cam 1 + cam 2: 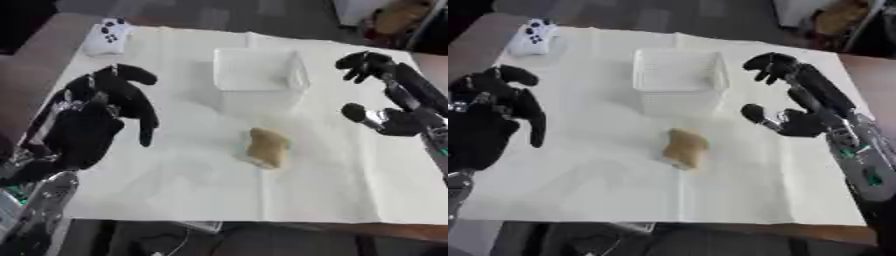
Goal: Pick up objects on the table and place them in the box.
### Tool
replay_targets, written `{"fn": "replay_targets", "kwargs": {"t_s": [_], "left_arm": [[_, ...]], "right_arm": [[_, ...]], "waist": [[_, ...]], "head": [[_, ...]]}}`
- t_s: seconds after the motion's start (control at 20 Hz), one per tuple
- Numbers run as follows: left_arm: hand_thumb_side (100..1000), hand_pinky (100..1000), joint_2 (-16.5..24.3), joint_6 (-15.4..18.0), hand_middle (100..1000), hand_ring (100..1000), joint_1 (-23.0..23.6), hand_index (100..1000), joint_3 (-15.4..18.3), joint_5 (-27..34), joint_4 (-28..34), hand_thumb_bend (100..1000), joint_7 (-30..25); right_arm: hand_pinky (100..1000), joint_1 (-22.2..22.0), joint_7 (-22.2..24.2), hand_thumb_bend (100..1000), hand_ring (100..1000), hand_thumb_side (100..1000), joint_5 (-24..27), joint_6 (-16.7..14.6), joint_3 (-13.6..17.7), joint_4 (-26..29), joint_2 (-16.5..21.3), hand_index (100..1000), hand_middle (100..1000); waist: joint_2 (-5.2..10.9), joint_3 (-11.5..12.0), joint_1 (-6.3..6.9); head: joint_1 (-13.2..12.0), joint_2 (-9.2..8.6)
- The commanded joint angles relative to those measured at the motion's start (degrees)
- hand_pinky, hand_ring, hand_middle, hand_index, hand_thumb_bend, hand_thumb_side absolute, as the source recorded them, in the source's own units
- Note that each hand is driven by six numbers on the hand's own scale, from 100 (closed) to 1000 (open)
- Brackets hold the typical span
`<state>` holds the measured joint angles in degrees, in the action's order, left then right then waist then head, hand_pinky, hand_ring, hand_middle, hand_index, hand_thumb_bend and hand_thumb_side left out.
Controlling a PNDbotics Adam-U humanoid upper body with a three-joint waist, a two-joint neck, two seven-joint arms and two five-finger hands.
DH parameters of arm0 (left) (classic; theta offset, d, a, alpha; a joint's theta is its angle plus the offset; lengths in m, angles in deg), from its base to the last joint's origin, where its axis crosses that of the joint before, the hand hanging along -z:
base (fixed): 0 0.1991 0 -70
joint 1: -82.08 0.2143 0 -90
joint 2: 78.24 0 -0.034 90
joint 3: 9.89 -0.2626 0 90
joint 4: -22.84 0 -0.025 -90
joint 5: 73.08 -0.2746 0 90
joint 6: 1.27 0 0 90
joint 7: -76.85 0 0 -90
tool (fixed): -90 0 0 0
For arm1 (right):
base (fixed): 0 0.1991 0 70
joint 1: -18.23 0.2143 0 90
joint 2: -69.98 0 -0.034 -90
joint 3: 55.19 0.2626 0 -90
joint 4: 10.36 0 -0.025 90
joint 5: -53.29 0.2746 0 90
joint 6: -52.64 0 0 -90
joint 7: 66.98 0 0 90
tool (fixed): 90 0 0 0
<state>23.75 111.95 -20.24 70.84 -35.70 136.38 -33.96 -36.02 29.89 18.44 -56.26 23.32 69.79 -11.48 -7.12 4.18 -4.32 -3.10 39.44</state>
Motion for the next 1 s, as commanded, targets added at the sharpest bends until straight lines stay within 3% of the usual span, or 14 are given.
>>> {"fn": "replay_targets", "kwargs": {"t_s": [0.05,0.25,0.45,0.55,0.6,1.0], "left_arm": [[853,322,1.54,-0.08,766,557,-0.82,754,0.59,0.38,1.05,534,0.05],[857,321,1.53,-0.16,767,557,-0.87,754,0.49,0.35,1.05,533,-0.05],[857,321,1.51,-0.29,767,556,-0.97,754,0.40,0.39,1.05,533,-0.15],[866,322,1.50,-0.36,767,556,-0.96,754,0.42,0.45,1.05,542,-0.13],[854,322,1.50,-0.35,767,556,-0.99,754,0.43,0.49,1.05,535,-0.14],[858,321,1.38,-0.43,767,556,-1.13,754,0.39,0.66,1.05,533,-0.22]], "right_arm": [[668,1.32,1.32,678,692,1000,-2.29,0.49,0.43,-2.57,0.26,866,816],[697,2.08,5.10,687,719,1000,-4.62,-0.54,-1.64,-5.01,-0.54,875,833],[707,2.61,5.89,701,719,1000,-4.90,-2.29,-3.42,-6.77,-0.95,874,828],[715,2.72,6.34,763,726,1000,-5.25,-2.72,-4.01,-7.62,-1.43,880,832],[724,2.84,6.53,720,735,1000,-5.45,-2.91,-4.14,-7.95,-1.71,886,836],[721,4.58,8.08,712,726,1000,-6.92,-3.22,-4.23,-11.03,-6.48,893,832]], "waist": [[0.96,0.08,0.19],[0.96,0.17,0.24],[0.98,0.32,0.20],[1.08,0.37,0.20],[1.10,0.39,0.19],[1.03,0.48,0.38]], "head": [[-0.47,-0.48],[-0.13,-0.69],[0.28,-0.74],[0.33,-0.53],[0.37,-0.45],[1.42,0.53]]}}
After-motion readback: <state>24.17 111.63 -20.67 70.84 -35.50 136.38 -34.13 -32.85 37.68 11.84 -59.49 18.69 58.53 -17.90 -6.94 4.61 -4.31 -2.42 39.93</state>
